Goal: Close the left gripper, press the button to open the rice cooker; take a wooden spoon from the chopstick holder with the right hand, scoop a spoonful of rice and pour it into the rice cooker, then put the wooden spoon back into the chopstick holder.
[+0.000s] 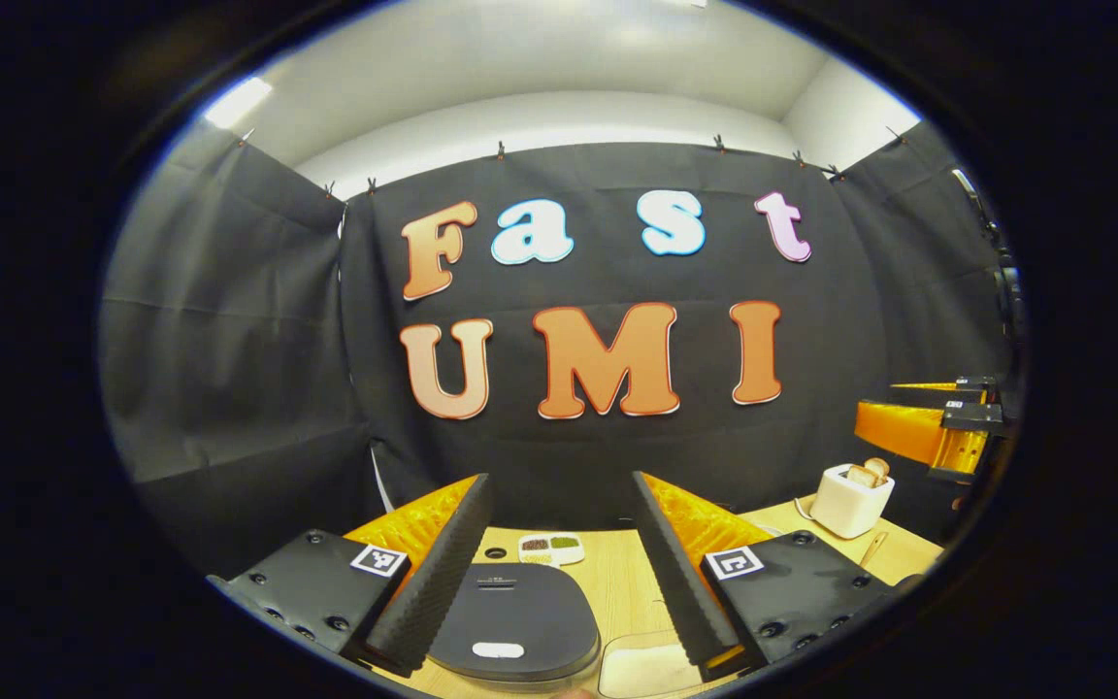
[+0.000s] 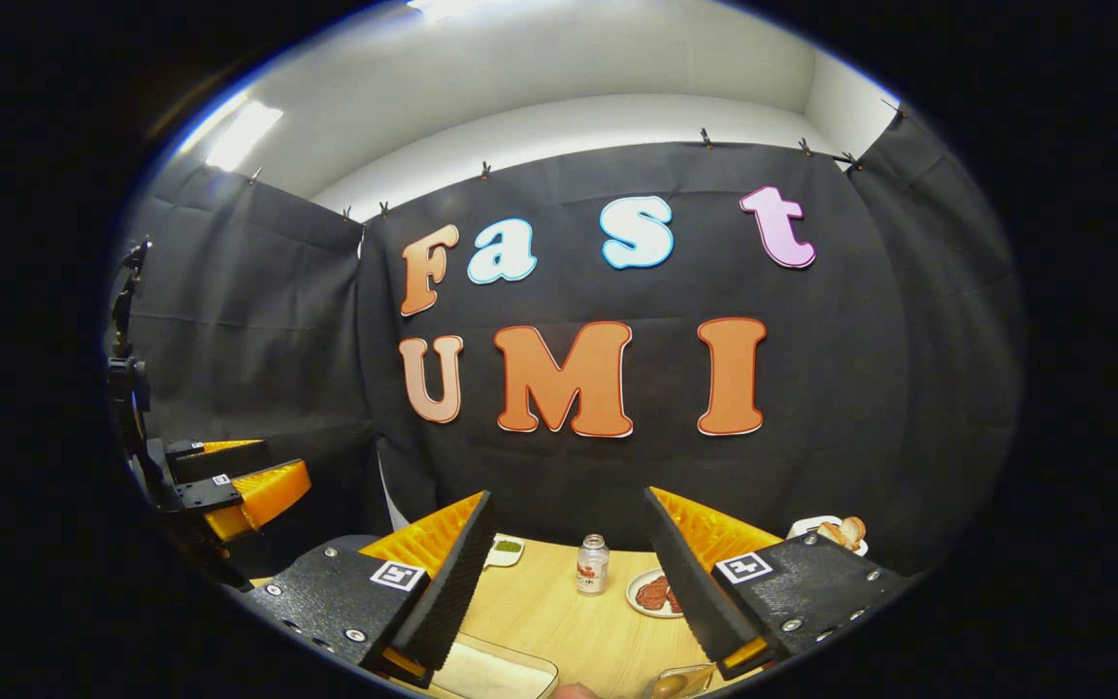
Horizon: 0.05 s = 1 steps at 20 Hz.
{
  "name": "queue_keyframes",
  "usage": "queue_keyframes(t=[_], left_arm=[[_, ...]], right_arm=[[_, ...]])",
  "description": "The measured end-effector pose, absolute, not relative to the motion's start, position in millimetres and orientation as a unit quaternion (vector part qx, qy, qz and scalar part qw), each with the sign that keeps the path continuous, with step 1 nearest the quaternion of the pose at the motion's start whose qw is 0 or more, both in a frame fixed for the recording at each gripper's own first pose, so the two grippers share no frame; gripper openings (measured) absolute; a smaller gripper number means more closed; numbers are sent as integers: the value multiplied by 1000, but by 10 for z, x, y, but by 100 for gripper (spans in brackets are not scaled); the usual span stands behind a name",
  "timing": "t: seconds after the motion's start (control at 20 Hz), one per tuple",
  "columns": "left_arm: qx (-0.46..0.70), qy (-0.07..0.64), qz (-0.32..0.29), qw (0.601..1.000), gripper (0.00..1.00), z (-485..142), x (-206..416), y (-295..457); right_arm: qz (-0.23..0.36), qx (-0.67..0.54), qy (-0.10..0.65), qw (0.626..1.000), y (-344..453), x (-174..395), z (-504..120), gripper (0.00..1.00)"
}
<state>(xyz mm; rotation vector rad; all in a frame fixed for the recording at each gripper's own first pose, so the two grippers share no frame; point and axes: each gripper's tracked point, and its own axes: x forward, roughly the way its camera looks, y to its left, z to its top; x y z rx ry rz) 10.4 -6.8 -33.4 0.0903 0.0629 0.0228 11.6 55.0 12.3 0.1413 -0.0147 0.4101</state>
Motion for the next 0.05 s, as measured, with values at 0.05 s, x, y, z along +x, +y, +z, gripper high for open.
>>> queue_keyframes(t=[0.05], left_arm=[[49, 29, 11, 998, 94, -336, 75, -82]], right_arm=[[203, 69, -9, 977, 558, 113, 103, 93]])
